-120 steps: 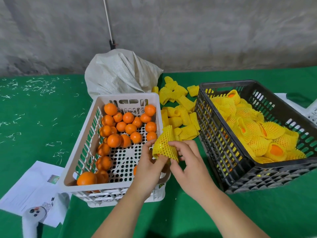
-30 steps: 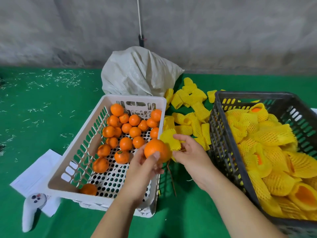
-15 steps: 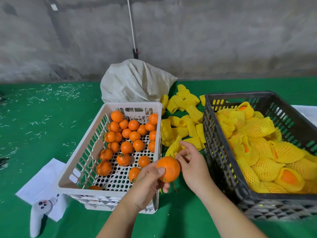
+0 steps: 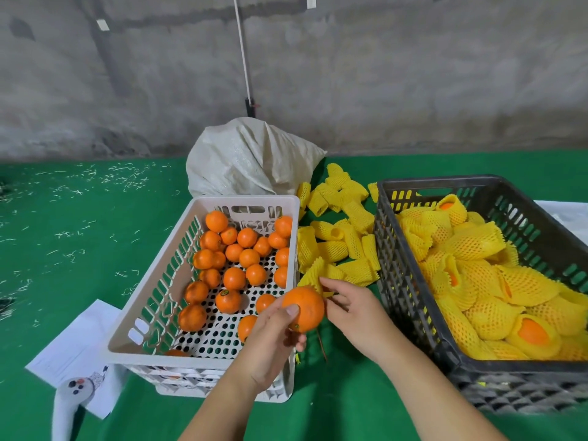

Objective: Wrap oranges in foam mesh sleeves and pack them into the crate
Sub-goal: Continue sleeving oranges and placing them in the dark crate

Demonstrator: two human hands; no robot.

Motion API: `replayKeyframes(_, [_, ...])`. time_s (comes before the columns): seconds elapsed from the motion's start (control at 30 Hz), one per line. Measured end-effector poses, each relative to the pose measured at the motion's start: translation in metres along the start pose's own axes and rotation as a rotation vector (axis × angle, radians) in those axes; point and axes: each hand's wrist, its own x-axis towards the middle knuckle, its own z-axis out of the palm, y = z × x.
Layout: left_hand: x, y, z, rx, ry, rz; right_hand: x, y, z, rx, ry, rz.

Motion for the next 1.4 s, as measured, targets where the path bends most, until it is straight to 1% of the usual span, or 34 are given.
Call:
replayKeyframes(0.07, [0.0, -0.001, 0.0, -0.006, -0.018, 0.006, 0.001, 0.001, -0.005, 0.066, -0.059, 0.034])
replayKeyframes(0.1, [0.001, -0.001, 0.0, -0.005, -0.028, 0.006, 0.001, 0.0, -0.006, 0.089, -0.053, 0.035])
replayKeyframes(0.13, [0.002, -0.002, 0.0, -0.001, -0.029, 0.007, 0.002, 0.0, -0.007, 0.093, -0.016, 0.023])
replayKeyframes(0.23, [0.004, -0.004, 0.004, 0.068, 0.009, 0.04, 0.002, -0.002, -0.006, 0.016, 0.214, -0.047])
replayKeyframes(0.27, [0.004, -0.005, 0.006, 0.098, 0.033, 0.06, 0.0, -0.005, -0.005, 0.016, 0.265, -0.066])
replayKeyframes(0.33, [0.004, -0.007, 0.01, 0.144, 0.077, 0.101, -0.003, -0.01, -0.003, 0.046, 0.307, -0.098])
replayKeyframes(0.47, [0.003, -0.009, 0.015, 0.171, 0.125, 0.185, -0.017, -0.02, 0.004, -0.005, 0.296, -0.19])
replayKeyframes(0.6, [0.002, -0.008, 0.018, 0.17, 0.155, 0.223, -0.031, -0.02, 0.009, -0.103, 0.346, -0.303])
replayKeyframes(0.67, [0.004, -0.009, 0.021, 0.152, 0.198, 0.227, -0.035, -0.021, 0.011, -0.162, 0.315, -0.38])
replayKeyframes(0.73, [0.005, -0.01, 0.021, 0.083, 0.23, 0.223, -0.039, -0.022, 0.016, -0.196, 0.256, -0.428])
replayKeyframes(0.8, [0.005, -0.009, 0.017, 0.051, 0.2, 0.208, -0.041, -0.021, 0.021, -0.192, 0.228, -0.439])
replayKeyframes(0.9, [0.004, -0.011, 0.01, 0.105, 0.048, 0.172, -0.039, -0.019, 0.022, -0.176, 0.308, -0.4])
replayKeyframes(0.93, [0.004, -0.012, 0.009, 0.125, 0.022, 0.172, -0.038, -0.018, 0.02, -0.179, 0.339, -0.381])
replayKeyframes(1.0, [0.006, -0.013, 0.012, 0.14, 0.047, 0.201, -0.036, -0.02, 0.015, -0.209, 0.357, -0.369])
replayKeyframes(1.07, [0.006, -0.013, 0.017, 0.132, 0.095, 0.229, -0.038, -0.023, 0.013, -0.27, 0.34, -0.393])
replayKeyframes(1.17, [0.007, -0.014, 0.015, 0.156, 0.136, 0.237, -0.044, -0.03, 0.015, -0.42, 0.29, -0.509])
replayKeyframes(1.23, [0.01, -0.015, 0.014, 0.185, 0.156, 0.239, -0.047, -0.031, 0.017, -0.468, 0.282, -0.566])
replayKeyframes(1.27, [0.01, -0.015, 0.014, 0.188, 0.166, 0.241, -0.048, -0.031, 0.018, -0.446, 0.286, -0.564])
replayKeyframes(1.33, [0.011, -0.014, 0.014, 0.171, 0.154, 0.263, -0.048, -0.03, 0.017, -0.343, 0.288, -0.495])
replayKeyframes(1.4, [0.009, -0.012, 0.01, 0.121, 0.06, 0.246, -0.047, -0.027, 0.016, -0.274, 0.26, -0.424])
